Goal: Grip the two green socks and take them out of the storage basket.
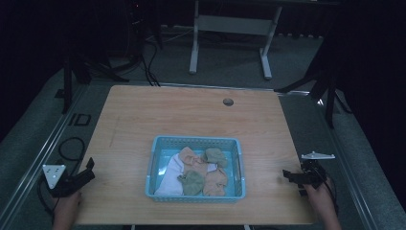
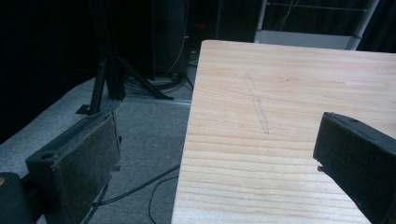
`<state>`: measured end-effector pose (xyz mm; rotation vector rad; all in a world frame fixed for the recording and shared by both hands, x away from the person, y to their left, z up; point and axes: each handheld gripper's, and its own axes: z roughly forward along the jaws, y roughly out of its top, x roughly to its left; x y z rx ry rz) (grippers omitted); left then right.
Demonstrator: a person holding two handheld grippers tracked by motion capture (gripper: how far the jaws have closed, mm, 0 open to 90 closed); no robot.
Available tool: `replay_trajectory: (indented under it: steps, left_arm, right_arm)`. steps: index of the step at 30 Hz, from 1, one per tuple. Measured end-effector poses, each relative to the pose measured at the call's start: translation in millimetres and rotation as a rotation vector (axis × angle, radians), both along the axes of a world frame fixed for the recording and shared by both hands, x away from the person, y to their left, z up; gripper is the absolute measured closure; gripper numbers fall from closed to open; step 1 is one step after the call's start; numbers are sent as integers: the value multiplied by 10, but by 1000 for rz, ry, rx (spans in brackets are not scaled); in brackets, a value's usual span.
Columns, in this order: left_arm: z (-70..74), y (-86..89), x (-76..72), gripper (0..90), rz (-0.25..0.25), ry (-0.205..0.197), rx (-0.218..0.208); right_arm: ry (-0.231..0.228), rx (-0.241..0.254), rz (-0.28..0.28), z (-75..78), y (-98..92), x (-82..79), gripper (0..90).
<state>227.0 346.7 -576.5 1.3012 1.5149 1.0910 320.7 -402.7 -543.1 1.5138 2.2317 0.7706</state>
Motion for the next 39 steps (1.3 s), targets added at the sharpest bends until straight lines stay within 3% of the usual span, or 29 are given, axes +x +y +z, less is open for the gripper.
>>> replay_trajectory:
  steps: [6, 15, 20, 21, 26, 27, 32, 35, 39]
  left_arm:
    - [0, 1, -1, 7, -1, 1, 0]
    - [0, -1, 0, 7, 1, 1, 2]
    - [0, -1, 0, 7, 1, 1, 2]
    - [0, -1, 0, 7, 1, 2, 2]
    - [1, -1, 1, 7, 2, 3, 3]
    - [1, -1, 1, 7, 2, 4, 3]
    - [1, 0, 2, 7, 2, 5, 2]
    - [1, -1, 2, 7, 2, 5, 3]
    - [1, 0, 1, 7, 2, 5, 2]
  right_arm:
    - [88, -41, 54, 72, 23, 0, 130]
    - [259, -109, 172, 155, 57, 14, 131]
    - [314, -136, 212, 187, 68, 12, 132]
    - [351, -158, 242, 204, 79, 8, 132]
    - [407, -201, 292, 229, 109, 6, 134]
    - [447, -223, 320, 242, 129, 7, 138]
    - [507, -249, 370, 257, 160, 0, 141]
    - [575, -276, 415, 239, 214, -24, 141]
    - [601, -295, 436, 219, 234, -28, 141]
